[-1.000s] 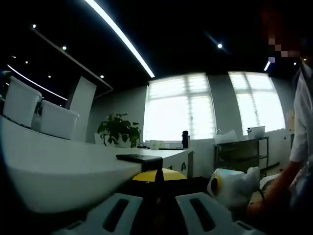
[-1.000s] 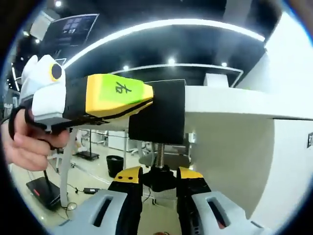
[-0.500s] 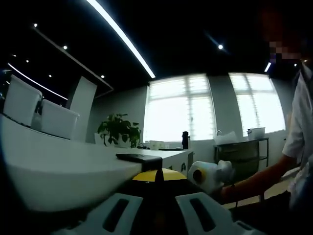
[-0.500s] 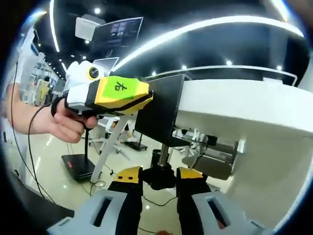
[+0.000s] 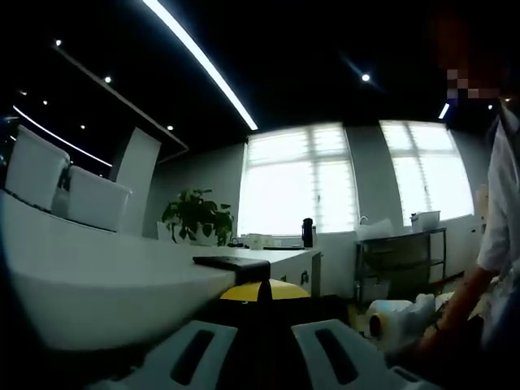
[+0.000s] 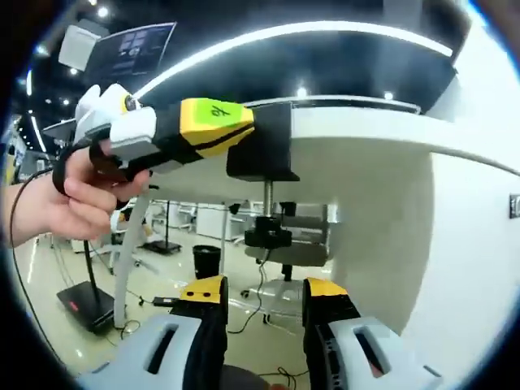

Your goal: Clamp the fixed fixture on the desktop, loosen the retaining clip, secure it to the edge of the desk, and tighten the retaining clip.

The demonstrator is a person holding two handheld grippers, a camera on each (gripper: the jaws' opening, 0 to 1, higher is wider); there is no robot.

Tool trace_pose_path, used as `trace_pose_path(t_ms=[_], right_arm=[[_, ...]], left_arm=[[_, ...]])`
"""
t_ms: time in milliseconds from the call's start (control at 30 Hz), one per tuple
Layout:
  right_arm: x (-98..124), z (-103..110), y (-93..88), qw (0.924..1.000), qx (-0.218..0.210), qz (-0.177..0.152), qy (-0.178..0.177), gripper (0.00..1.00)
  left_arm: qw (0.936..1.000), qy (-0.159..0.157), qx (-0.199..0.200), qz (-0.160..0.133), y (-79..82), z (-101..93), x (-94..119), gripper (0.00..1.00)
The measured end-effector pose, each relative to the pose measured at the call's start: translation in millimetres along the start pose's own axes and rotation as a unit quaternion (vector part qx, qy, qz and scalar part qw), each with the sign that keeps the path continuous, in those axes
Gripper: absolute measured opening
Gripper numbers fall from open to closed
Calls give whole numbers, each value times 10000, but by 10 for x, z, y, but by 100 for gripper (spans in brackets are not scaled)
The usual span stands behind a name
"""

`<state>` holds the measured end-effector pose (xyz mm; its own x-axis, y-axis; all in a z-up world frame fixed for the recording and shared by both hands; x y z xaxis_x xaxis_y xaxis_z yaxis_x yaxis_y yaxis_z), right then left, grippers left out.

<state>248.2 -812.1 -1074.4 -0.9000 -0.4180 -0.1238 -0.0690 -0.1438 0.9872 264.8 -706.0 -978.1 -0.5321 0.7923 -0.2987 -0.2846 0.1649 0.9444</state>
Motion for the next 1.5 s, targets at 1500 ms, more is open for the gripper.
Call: trace_pose_path(t_ms=[1500], right_arm=[[-654, -220, 115, 9671, 1147, 363, 2241, 14]], left_arm=[[10000, -14, 12, -17, -19, 9, 18, 2]])
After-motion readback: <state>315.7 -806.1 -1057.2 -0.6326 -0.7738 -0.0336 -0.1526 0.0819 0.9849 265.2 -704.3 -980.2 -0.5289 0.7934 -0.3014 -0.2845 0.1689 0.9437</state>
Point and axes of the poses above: the point that each gripper's makers call its tool centre point, and the gripper's own axes: x roughly backward along the fingers, z roughly to its left, y roughly out of its top, the point moved 7 cm from there along x, roughly backward along the fingers, and after that the axes turned 11 degrees about -x, right-handed, at the moved point
